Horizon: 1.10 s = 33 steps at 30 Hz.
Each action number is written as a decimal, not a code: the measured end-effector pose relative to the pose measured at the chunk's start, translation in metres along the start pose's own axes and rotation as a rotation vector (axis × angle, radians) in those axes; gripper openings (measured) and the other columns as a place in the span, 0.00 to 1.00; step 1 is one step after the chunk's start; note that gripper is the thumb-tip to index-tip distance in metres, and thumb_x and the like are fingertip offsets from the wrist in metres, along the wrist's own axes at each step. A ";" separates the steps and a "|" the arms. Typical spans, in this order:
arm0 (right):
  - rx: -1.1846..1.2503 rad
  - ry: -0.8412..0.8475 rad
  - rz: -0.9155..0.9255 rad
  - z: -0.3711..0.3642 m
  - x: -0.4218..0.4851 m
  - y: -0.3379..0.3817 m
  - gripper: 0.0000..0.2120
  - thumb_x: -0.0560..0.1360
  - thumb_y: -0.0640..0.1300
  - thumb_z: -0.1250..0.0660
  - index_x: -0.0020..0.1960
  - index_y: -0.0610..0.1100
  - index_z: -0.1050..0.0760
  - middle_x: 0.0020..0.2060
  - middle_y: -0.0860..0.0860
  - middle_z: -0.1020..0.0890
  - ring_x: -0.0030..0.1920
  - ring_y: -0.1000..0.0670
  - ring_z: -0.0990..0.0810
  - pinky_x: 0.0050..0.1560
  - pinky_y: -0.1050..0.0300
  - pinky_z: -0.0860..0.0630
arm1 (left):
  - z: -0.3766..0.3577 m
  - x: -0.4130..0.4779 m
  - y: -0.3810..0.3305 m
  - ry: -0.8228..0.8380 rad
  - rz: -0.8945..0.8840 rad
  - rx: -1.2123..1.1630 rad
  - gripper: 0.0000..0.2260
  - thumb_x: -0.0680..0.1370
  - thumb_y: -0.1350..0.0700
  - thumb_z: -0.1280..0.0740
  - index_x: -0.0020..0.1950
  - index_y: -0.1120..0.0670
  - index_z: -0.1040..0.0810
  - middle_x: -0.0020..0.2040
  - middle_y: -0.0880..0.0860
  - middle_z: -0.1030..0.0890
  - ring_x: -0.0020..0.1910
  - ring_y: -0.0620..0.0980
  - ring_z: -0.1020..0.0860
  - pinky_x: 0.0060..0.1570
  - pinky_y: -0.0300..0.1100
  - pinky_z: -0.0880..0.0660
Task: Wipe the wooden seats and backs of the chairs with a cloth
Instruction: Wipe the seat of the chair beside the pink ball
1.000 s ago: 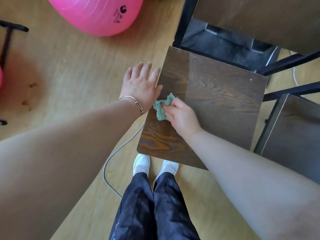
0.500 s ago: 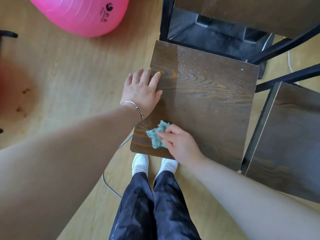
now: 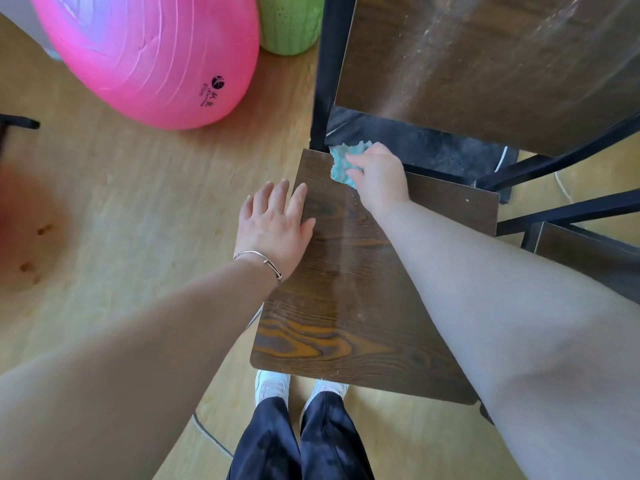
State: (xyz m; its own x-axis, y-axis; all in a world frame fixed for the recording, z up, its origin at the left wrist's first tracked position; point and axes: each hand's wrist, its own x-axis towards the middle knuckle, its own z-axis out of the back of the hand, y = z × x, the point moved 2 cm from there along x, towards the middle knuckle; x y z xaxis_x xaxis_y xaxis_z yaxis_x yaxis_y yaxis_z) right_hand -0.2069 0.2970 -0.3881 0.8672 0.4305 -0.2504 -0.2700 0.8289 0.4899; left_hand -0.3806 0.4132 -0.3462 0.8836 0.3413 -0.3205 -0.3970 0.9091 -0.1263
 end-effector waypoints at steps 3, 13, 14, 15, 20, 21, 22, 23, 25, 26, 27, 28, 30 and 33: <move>0.157 0.032 -0.042 -0.004 -0.023 -0.003 0.12 0.79 0.47 0.34 0.60 0.45 0.21 0.48 0.59 0.26 0.44 0.61 0.26 0.46 0.73 0.26 | -0.001 0.000 0.002 0.008 -0.010 -0.007 0.25 0.82 0.42 0.50 0.78 0.48 0.47 0.78 0.53 0.42 0.76 0.57 0.47 0.73 0.55 0.45; 0.387 0.310 -0.168 -0.033 -0.172 -0.017 0.17 0.78 0.56 0.37 0.45 0.41 0.26 0.34 0.58 0.30 0.34 0.60 0.29 0.35 0.70 0.33 | -0.004 -0.026 0.003 0.036 -0.067 0.013 0.26 0.82 0.42 0.49 0.78 0.50 0.46 0.77 0.54 0.41 0.75 0.58 0.45 0.72 0.56 0.43; 0.404 0.311 -0.176 -0.037 -0.188 -0.020 0.17 0.78 0.56 0.36 0.43 0.41 0.27 0.33 0.57 0.31 0.33 0.58 0.31 0.37 0.67 0.31 | -0.005 -0.030 0.002 0.038 -0.076 0.016 0.25 0.82 0.43 0.48 0.77 0.50 0.46 0.77 0.55 0.41 0.75 0.58 0.44 0.71 0.56 0.43; 0.400 0.304 -0.171 -0.041 -0.204 -0.024 0.17 0.78 0.56 0.35 0.42 0.42 0.29 0.33 0.55 0.31 0.34 0.56 0.32 0.39 0.62 0.29 | -0.008 -0.034 0.002 0.042 -0.085 0.020 0.25 0.82 0.43 0.48 0.77 0.50 0.45 0.76 0.54 0.40 0.75 0.59 0.44 0.71 0.56 0.42; 0.363 0.439 -0.272 -0.054 -0.268 -0.029 0.20 0.74 0.65 0.39 0.42 0.49 0.25 0.34 0.54 0.26 0.34 0.56 0.29 0.40 0.54 0.29 | -0.021 -0.053 -0.003 0.058 -0.113 0.019 0.25 0.81 0.43 0.46 0.77 0.50 0.44 0.76 0.54 0.40 0.75 0.58 0.43 0.71 0.56 0.42; 0.400 0.442 -0.316 -0.055 -0.278 -0.030 0.19 0.74 0.63 0.36 0.40 0.47 0.27 0.33 0.53 0.26 0.34 0.55 0.30 0.41 0.54 0.28 | -0.023 -0.056 -0.004 0.059 -0.119 0.018 0.26 0.81 0.43 0.46 0.77 0.50 0.43 0.76 0.54 0.40 0.75 0.58 0.43 0.71 0.56 0.42; 0.423 0.440 -0.340 -0.056 -0.289 -0.029 0.19 0.75 0.60 0.34 0.39 0.45 0.29 0.33 0.51 0.28 0.35 0.54 0.31 0.41 0.53 0.28 | -0.025 -0.059 -0.005 0.059 -0.126 0.019 0.26 0.81 0.43 0.46 0.77 0.50 0.43 0.76 0.54 0.39 0.74 0.58 0.43 0.71 0.56 0.42; 0.426 0.446 -0.352 -0.056 -0.299 -0.030 0.19 0.75 0.58 0.33 0.38 0.43 0.32 0.34 0.48 0.29 0.36 0.53 0.32 0.42 0.53 0.29 | -0.027 -0.062 -0.007 0.059 -0.134 0.021 0.26 0.81 0.43 0.46 0.77 0.50 0.43 0.76 0.54 0.39 0.74 0.58 0.42 0.71 0.56 0.42; 0.405 0.458 -0.333 -0.056 -0.312 -0.030 0.19 0.76 0.56 0.33 0.39 0.42 0.32 0.37 0.46 0.28 0.38 0.50 0.31 0.42 0.54 0.30 | -0.030 -0.067 -0.009 0.056 -0.143 0.028 0.26 0.81 0.43 0.46 0.77 0.50 0.43 0.76 0.54 0.39 0.74 0.58 0.42 0.71 0.56 0.42; 0.375 0.464 -0.304 -0.055 -0.315 -0.030 0.19 0.77 0.55 0.33 0.39 0.41 0.32 0.37 0.45 0.27 0.39 0.49 0.30 0.42 0.54 0.30 | -0.031 -0.068 -0.010 0.055 -0.145 0.029 0.26 0.81 0.43 0.46 0.77 0.50 0.43 0.76 0.54 0.39 0.74 0.58 0.42 0.71 0.56 0.42; 0.345 0.471 -0.281 -0.054 -0.316 -0.030 0.19 0.78 0.55 0.34 0.40 0.41 0.32 0.37 0.45 0.27 0.39 0.48 0.30 0.43 0.54 0.29 | -0.032 -0.068 -0.011 0.057 -0.145 0.028 0.26 0.81 0.43 0.46 0.77 0.50 0.43 0.76 0.54 0.39 0.74 0.58 0.42 0.71 0.56 0.42; 0.323 0.481 -0.268 -0.054 -0.314 -0.030 0.18 0.78 0.56 0.34 0.40 0.42 0.32 0.37 0.46 0.27 0.39 0.48 0.29 0.43 0.53 0.29 | -0.032 -0.068 -0.013 0.060 -0.145 0.031 0.26 0.81 0.43 0.46 0.77 0.50 0.43 0.76 0.54 0.39 0.74 0.58 0.42 0.71 0.56 0.42; 0.304 0.508 -0.275 -0.051 -0.307 -0.030 0.18 0.77 0.58 0.35 0.39 0.44 0.32 0.37 0.48 0.26 0.39 0.49 0.29 0.43 0.52 0.28 | -0.032 -0.065 -0.015 0.060 -0.150 0.039 0.26 0.81 0.43 0.46 0.77 0.50 0.43 0.76 0.54 0.39 0.74 0.58 0.43 0.71 0.56 0.42; 0.251 0.505 -0.251 -0.041 -0.273 -0.033 0.17 0.75 0.62 0.37 0.40 0.48 0.29 0.36 0.52 0.24 0.38 0.52 0.27 0.40 0.57 0.29 | -0.031 -0.055 -0.018 0.057 -0.148 0.035 0.26 0.81 0.43 0.46 0.77 0.50 0.43 0.76 0.54 0.39 0.75 0.58 0.43 0.71 0.56 0.42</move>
State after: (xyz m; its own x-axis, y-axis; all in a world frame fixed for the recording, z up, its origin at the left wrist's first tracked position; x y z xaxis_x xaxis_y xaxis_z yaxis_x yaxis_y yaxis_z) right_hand -0.4519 0.1670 -0.3706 0.5693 0.3999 -0.7183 0.0768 0.8440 0.5308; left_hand -0.4299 0.3703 -0.3555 0.9158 0.1897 -0.3541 -0.2536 0.9566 -0.1435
